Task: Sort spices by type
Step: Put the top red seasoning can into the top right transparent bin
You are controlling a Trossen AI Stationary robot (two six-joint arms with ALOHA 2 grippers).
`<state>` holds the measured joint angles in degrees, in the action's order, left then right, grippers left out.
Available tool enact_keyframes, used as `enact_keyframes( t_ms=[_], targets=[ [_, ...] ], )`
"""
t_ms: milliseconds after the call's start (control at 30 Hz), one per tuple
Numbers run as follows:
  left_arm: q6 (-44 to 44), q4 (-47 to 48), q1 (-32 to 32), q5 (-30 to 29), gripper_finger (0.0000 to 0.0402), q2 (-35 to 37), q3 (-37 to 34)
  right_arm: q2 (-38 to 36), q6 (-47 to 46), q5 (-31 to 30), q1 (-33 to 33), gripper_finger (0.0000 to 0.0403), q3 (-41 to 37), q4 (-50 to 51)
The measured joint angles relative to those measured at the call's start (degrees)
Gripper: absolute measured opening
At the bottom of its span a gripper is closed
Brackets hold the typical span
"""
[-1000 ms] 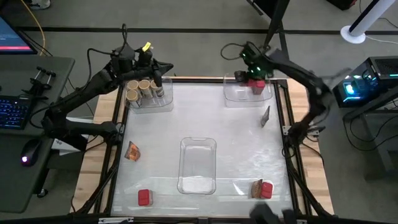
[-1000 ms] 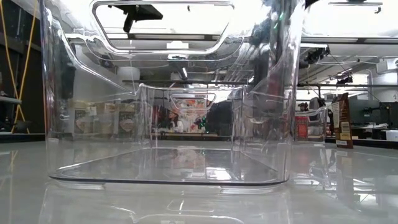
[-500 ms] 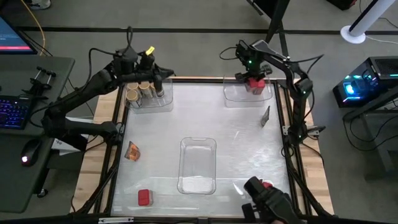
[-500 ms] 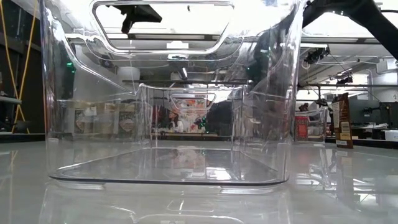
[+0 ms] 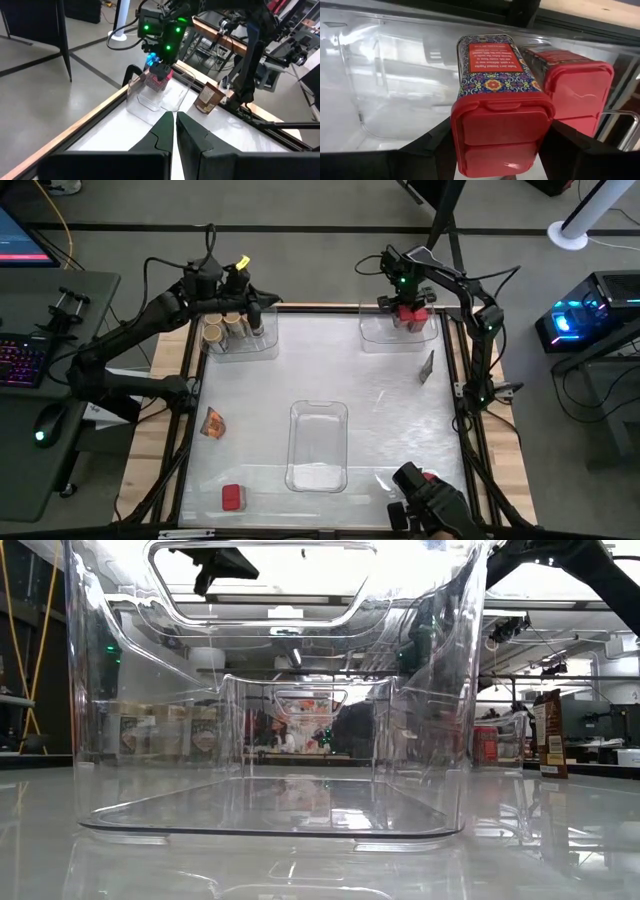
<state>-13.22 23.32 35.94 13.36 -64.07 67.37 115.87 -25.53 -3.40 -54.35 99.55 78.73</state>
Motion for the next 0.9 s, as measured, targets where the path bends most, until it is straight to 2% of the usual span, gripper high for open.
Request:
enact_keyframes(
  t_ms=[133,267,367,567,800,900],
  targets=[
    [0.0,0.8,0.0,0.0,0.001,0.0,0.0,0.0,-1.2,0.0,0.0,0.0216,0.0,0.1],
    [1.1,1.7,0.0,-0.1,0.001,0.0,0.0,0.0,-1.5,0.0,0.1,0.0255,0.0,0.1],
    [1.4,2.1,0.0,-0.1,0.001,0.0,0.0,0.0,-1.5,0.0,0.1,0.0263,0.0,0.1],
    [1.5,2.4,0.0,-0.1,0.001,0.0,0.0,0.0,-1.0,0.0,0.1,0.0264,0.2,1.0],
    [3.3,2.4,0.0,-0.1,0.001,0.0,0.0,0.0,2.8,-0.6,1.3,0.0265,7.1,4.8],
    [3.3,2.7,0.0,-0.4,0.001,0.0,0.0,-0.1,5.2,-0.6,3.1,0.0243,8.3,3.7]
  ],
)
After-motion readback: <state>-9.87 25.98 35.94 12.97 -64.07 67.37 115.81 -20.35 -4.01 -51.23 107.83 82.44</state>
